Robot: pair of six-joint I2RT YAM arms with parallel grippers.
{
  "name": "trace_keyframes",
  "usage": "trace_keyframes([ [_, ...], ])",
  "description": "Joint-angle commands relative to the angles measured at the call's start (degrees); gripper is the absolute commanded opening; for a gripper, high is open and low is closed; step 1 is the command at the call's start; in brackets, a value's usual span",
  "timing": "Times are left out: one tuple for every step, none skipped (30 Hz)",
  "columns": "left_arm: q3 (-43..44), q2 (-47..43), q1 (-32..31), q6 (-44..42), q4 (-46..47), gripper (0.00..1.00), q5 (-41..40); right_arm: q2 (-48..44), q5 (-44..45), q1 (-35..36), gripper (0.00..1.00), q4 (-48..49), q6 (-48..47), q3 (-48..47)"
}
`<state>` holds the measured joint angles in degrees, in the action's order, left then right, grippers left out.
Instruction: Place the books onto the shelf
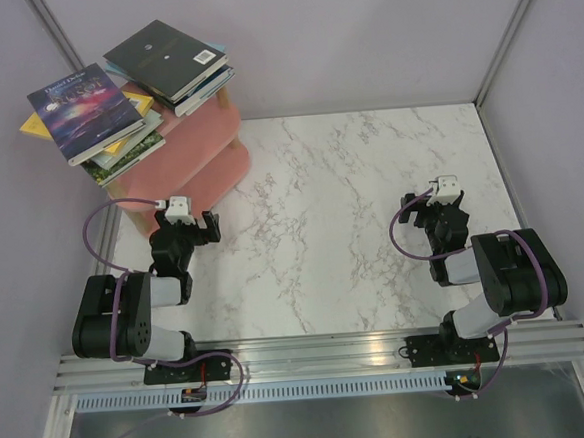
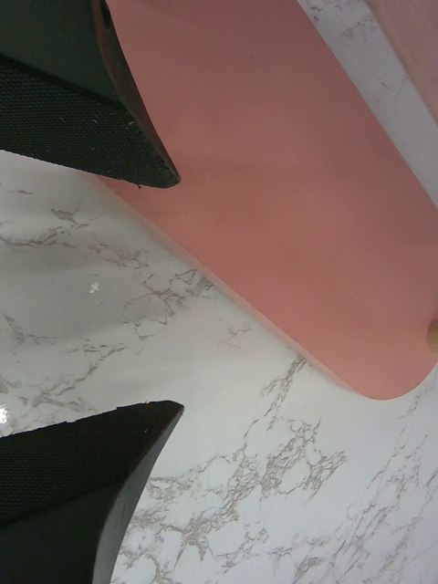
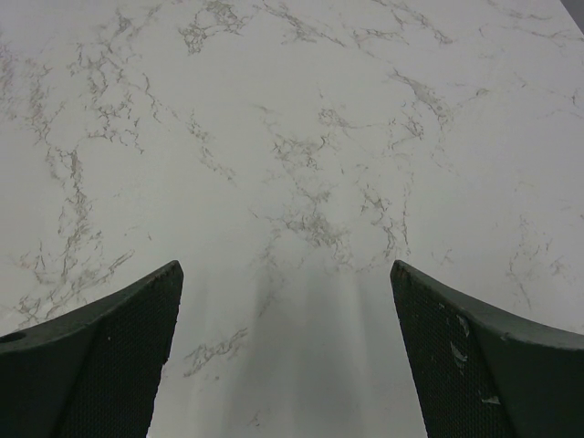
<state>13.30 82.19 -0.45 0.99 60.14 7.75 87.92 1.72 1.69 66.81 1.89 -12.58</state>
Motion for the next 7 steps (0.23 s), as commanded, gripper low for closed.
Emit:
trace_keyframes([
  [0.0,0.0,0.0,-1.6,3.9,1.0,0.0,0.4,-1.3,-0.1,0.98,1.8,0.3,-1.5],
  [0.0,0.0,0.0,-1.5,3.9,1.0,0.0,0.4,-1.2,-0.2,0.98,1.7,0.4,-1.6],
  [0.0,0.0,0.0,-1.6,3.9,1.0,-0.1,0.4,-1.1,0.0,0.98,1.6,0.4,-1.7],
  [0.0,0.1,0.0,-1.4,3.9,1.0,0.0,0.5,-1.1,-0.1,0.98,1.6,0.4,-1.7],
  [0.0,0.0,0.0,-1.5,3.9,1.0,0.1,0.5,-1.1,0.0,0.98,1.6,0.4,-1.7],
  [0.0,0.0,0.0,-1.5,3.9,1.0,0.0,0.5,-1.2,0.0,0.98,1.5,0.3,-1.7],
  [0.1,0.0,0.0,-1.5,3.9,1.0,0.0,0.2,-1.0,0.1,0.98,1.7,0.2,-1.5],
])
